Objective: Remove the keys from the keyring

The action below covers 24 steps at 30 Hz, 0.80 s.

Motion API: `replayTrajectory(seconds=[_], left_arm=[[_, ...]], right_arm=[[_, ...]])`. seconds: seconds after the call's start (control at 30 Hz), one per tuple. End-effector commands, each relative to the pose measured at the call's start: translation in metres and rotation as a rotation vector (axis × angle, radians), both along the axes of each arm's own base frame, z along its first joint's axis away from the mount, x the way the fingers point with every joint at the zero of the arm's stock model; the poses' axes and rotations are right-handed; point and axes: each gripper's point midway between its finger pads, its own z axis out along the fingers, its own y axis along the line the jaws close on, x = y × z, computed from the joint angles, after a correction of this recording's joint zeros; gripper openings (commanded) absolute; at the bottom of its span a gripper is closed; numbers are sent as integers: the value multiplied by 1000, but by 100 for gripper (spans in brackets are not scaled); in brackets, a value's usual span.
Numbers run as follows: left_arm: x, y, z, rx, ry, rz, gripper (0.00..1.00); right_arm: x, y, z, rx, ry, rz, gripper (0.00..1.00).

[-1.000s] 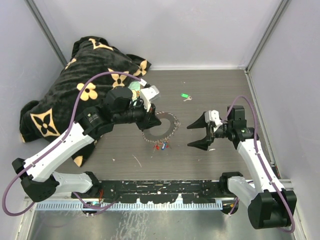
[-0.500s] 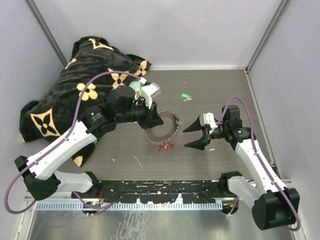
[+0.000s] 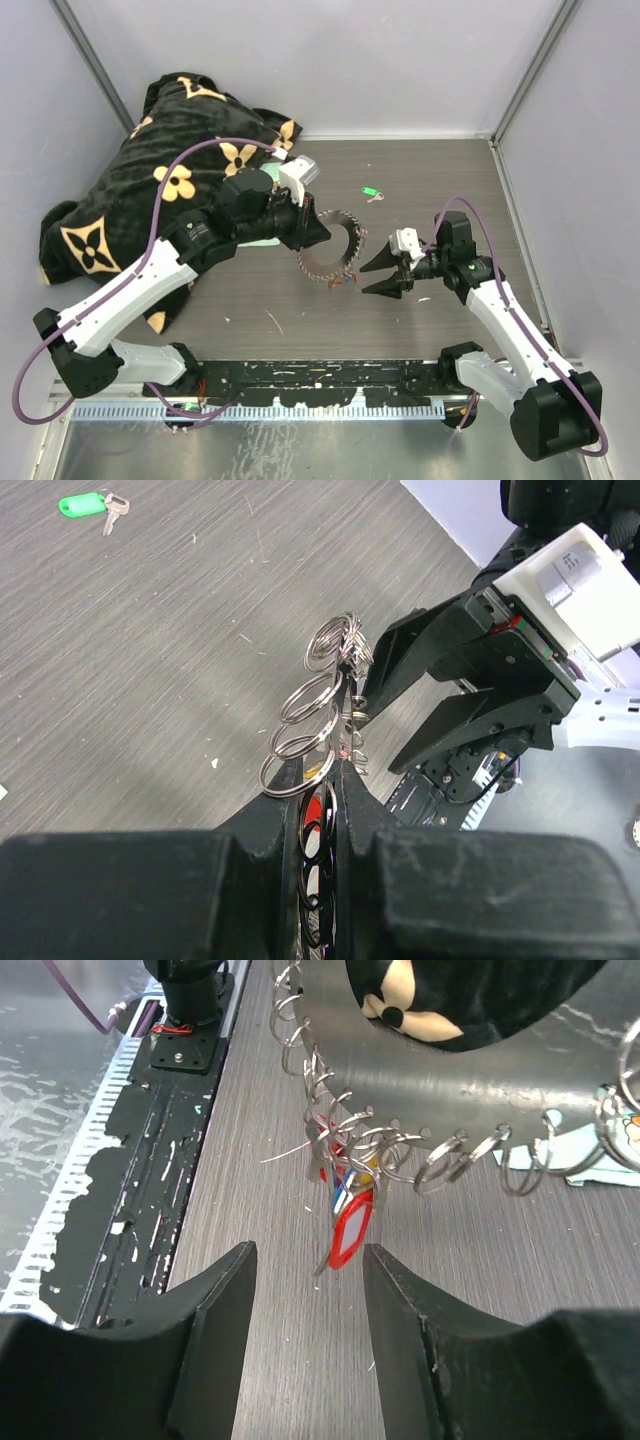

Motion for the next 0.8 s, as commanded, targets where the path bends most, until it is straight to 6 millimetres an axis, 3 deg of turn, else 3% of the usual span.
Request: replayTrajectory(seconds=[0.0,0.6,0.77], left_arm=[[6,-11,56,-161,-84,20,0],[5,-14,60,-185,-74,25,0],[4,-12,60,-184,-73,24,0]], right_arm=[[4,6,6,10,-29,-1,52],[19,9,5,-5,-18,-84,33],[18,9,6,-4,-20,-82,22]])
